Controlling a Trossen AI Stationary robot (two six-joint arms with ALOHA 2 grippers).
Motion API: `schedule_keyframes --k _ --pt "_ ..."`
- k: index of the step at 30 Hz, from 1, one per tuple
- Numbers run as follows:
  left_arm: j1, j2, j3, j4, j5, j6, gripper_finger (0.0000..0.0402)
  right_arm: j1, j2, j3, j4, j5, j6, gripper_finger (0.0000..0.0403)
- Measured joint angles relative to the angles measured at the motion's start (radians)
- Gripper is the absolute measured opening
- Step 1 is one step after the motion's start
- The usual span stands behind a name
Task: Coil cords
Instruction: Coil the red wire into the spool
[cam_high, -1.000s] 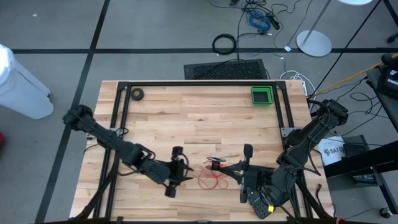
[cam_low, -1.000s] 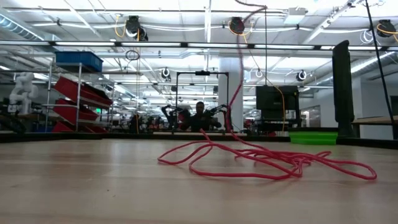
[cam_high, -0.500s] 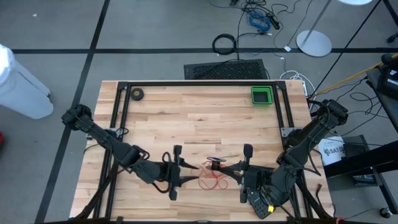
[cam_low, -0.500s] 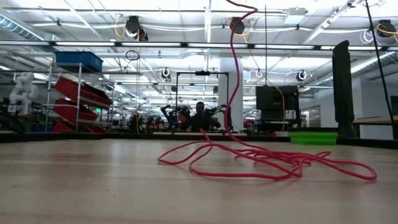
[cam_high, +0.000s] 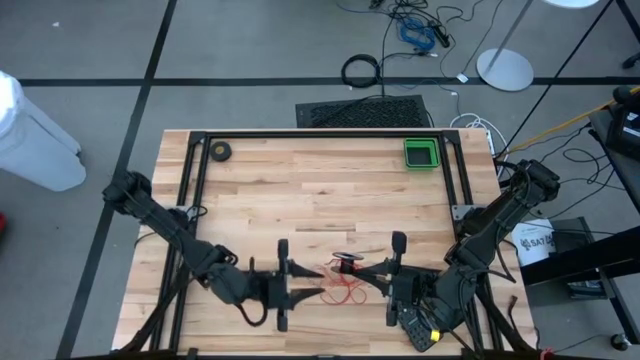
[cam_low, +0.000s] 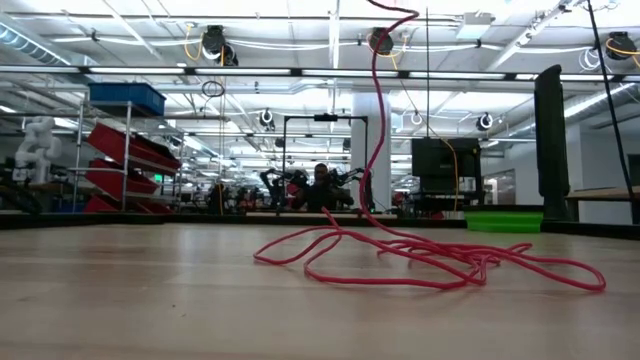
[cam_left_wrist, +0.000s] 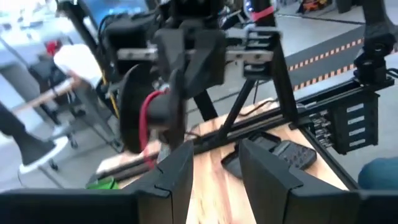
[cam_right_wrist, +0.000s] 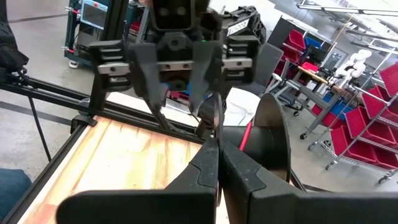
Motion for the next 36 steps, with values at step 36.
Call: schedule_keyframes --k 36 --pt "-0.024 0.087 0.0 0.259 -0.147 0.231 0.0137 0.0 0.0 0.0 -0.018 -0.065 0.004 0.0"
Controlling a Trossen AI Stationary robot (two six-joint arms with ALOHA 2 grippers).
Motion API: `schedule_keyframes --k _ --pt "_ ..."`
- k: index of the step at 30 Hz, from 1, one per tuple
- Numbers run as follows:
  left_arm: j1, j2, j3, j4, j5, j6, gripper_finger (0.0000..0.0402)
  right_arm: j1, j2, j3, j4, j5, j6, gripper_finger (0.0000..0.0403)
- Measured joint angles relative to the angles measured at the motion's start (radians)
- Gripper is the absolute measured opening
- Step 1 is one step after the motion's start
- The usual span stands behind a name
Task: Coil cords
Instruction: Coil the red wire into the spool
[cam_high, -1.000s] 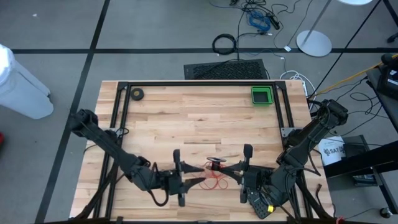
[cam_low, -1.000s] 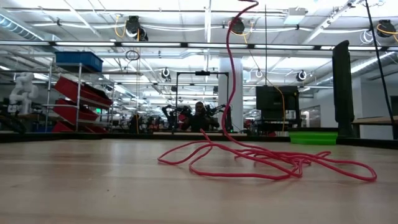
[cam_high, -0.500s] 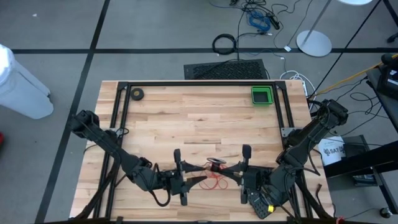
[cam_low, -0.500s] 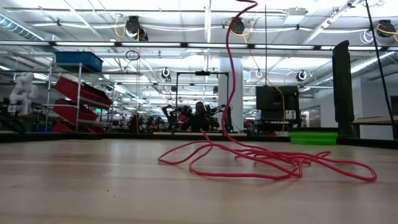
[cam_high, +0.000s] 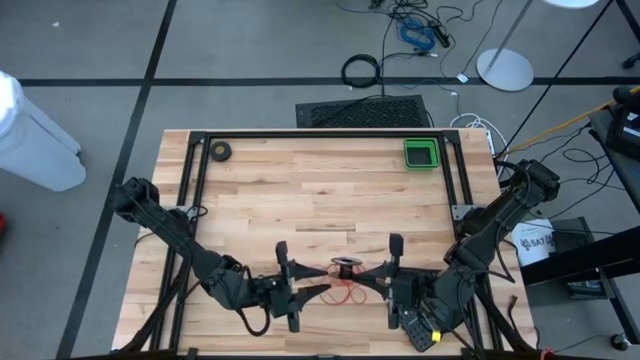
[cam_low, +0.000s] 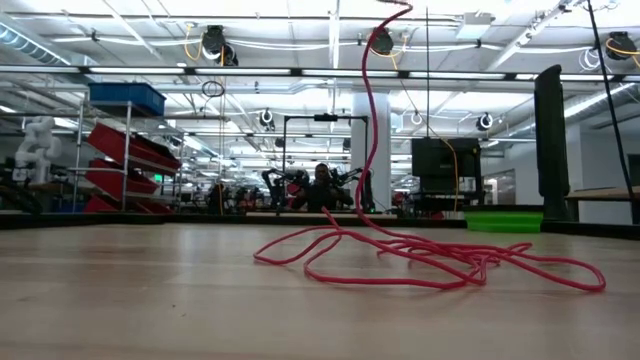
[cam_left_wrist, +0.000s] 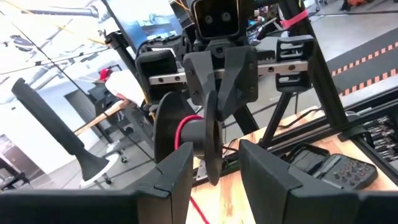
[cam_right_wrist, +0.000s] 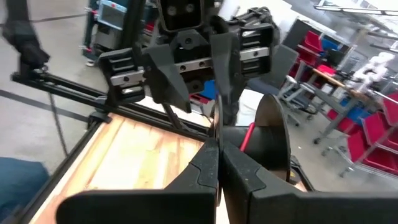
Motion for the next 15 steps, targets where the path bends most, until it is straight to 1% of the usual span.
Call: schedule_keyframes --k 4,8,11,15 --pt "0.0 0.0 0.0 0.0 0.019 -0.002 0.0137 -0.001 0.0 0.0 -0.003 -0.04 -0.003 0.0" --pt "0.006 0.0 0.0 0.0 0.06 -0.009 0.0137 -0.007 0.0 0.0 -0.004 -0.043 -0.003 0.0" --pt "0.018 0.0 0.0 -0.003 0.087 -0.053 0.0137 -0.012 0.0 0.0 -0.004 -0.044 0.0 0.0" --pt "0.023 0.0 0.0 -0.004 0.115 -0.066 0.0137 -0.012 0.0 0.0 -0.005 -0.045 0.0 0.0"
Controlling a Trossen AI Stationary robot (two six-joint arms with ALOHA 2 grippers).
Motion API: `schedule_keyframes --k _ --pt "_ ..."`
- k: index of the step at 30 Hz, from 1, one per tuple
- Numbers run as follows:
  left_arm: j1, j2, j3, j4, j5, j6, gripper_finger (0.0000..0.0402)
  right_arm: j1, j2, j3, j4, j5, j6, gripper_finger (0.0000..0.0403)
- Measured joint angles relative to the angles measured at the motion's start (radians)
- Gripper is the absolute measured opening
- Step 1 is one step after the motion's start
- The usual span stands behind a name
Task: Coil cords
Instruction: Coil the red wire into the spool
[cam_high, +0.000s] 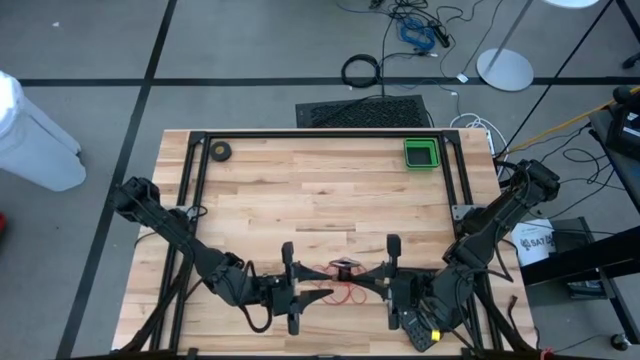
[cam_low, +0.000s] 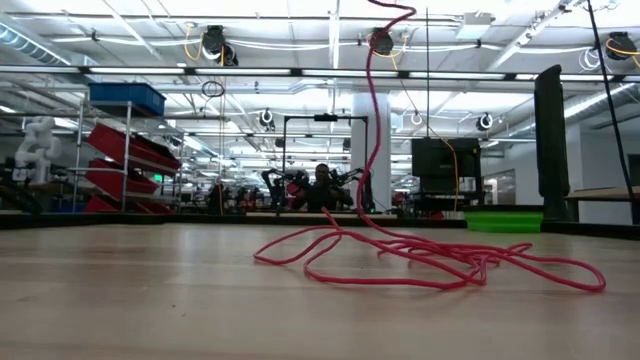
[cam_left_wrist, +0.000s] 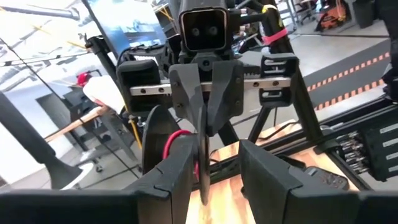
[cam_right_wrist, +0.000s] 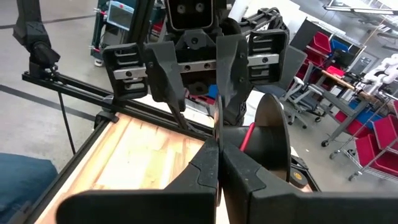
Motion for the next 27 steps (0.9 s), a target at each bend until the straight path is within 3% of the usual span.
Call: schedule_keyframes --k 27 --pt "0.035 0.023 -0.001 -0.015 0.039 -0.045 0.0137 -0.001 0.0 0.0 -0.004 0.001 0.0 0.0"
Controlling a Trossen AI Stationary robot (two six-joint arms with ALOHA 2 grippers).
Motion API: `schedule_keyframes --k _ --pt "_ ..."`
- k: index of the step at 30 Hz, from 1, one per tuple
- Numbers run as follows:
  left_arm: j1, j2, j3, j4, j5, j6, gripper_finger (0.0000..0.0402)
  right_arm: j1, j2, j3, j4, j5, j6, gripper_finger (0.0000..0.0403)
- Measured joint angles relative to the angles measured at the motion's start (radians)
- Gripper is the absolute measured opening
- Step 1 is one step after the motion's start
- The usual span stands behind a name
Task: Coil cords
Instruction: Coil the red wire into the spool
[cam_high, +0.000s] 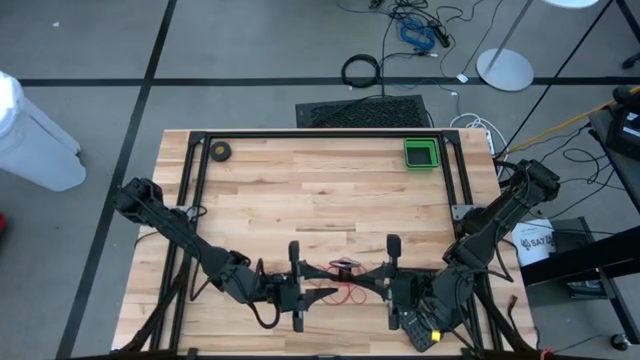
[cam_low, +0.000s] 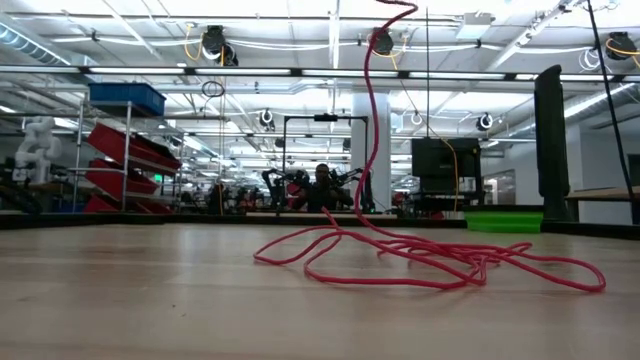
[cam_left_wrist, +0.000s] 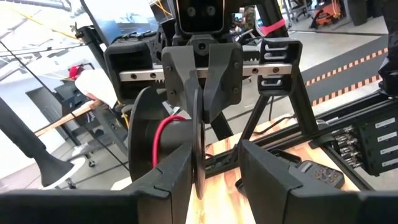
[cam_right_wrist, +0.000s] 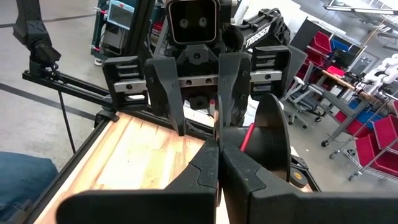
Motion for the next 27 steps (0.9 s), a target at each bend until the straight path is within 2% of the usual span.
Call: schedule_keyframes --k 5,8,17,27 --pt "0.0 0.0 0.0 0.0 0.0 0.0 0.0134 0.0 0.0 0.0 0.0 0.0 0.0 0.0" --pt "0.0 0.0 0.0 0.0 0.0 0.0 0.0119 0.0 0.0 0.0 0.0 0.0 0.0 0.0" --pt "0.001 0.0 0.0 0.002 -0.001 0.0 0.0015 0.0 0.0 0.0 -0.003 -0.003 0.0 0.0" --pt "0.003 0.0 0.0 0.003 -0.001 0.0 0.0006 0.005 0.0 0.0 -0.002 -0.001 -0.002 0.0005"
